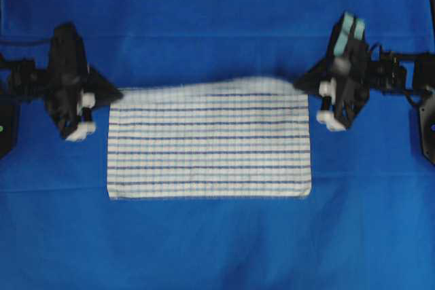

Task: Fold the blue towel.
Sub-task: 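Lift the top corners and fold them down toward the bottom edge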

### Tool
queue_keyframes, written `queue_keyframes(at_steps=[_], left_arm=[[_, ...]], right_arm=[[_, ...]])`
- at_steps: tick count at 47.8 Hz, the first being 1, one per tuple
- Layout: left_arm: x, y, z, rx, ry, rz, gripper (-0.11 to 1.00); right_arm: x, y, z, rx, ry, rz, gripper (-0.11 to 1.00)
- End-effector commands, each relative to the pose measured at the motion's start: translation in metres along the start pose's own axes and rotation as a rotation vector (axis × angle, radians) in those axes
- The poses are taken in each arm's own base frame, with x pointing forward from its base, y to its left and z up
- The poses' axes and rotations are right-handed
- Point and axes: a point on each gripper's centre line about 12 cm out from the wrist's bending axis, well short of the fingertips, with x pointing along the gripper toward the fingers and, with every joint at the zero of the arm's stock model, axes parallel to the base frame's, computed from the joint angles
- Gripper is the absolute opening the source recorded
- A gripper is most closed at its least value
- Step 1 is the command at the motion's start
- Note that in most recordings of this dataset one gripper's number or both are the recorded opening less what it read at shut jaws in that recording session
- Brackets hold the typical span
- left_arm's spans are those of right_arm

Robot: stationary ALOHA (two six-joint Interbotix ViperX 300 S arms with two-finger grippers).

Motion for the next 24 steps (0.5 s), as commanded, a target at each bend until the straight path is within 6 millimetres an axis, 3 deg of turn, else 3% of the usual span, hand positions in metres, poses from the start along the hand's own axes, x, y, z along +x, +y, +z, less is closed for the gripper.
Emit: queue_keyframes(at_steps=[1,14,24], left_arm=[[-0.005,-0.015,0.001,0.008,-0.01,-0.048,0.03],[-0.011,-0.061,-0.008,0.032,0.022,-0.195,0.03],[-0.013,-0.087,-0.014,0.075,0.045,-0.272,0.03]], right_arm=[[-0.007,0.019,0.004,-0.021,-0.013,0.052,0.05],[-0.015,0.067,-0.013,-0.055,0.054,0.184,0.05],[-0.019,0.087,-0.021,-0.057,0.072,0.242,0.05]])
